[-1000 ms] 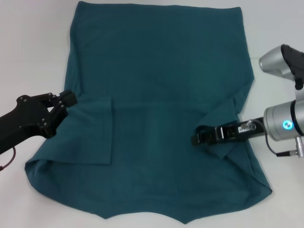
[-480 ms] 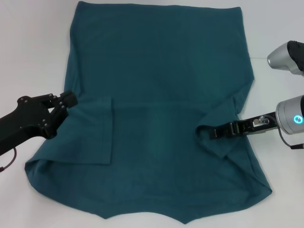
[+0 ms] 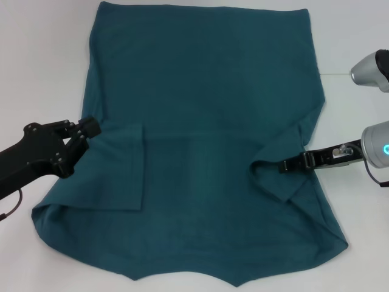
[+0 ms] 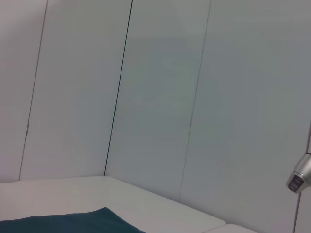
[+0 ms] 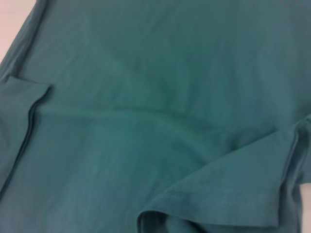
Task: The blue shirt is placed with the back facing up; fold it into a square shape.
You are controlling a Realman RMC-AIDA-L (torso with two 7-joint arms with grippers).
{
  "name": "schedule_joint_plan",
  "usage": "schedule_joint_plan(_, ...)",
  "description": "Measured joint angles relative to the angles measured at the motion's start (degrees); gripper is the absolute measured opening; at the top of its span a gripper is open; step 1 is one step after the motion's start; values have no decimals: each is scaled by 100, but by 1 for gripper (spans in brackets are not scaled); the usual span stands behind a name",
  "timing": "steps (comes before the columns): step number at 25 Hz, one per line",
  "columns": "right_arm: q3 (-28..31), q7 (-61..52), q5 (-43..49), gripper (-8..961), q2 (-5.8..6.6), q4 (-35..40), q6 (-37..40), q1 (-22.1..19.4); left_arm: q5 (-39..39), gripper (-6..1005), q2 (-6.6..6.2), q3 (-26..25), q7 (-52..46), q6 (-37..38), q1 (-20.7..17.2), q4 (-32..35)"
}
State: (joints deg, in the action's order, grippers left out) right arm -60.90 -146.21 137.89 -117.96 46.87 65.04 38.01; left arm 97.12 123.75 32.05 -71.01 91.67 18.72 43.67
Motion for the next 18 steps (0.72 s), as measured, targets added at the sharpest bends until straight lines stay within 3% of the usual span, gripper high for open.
schedule_joint_plan(6,16,-26,96,623,13,0,32,-20,0,59,0,12,0,0,0,-1)
schedule_joint_plan(18,17,-31,83,622,-158,123,442,-28,0,60,0,12,0,0,0,-15)
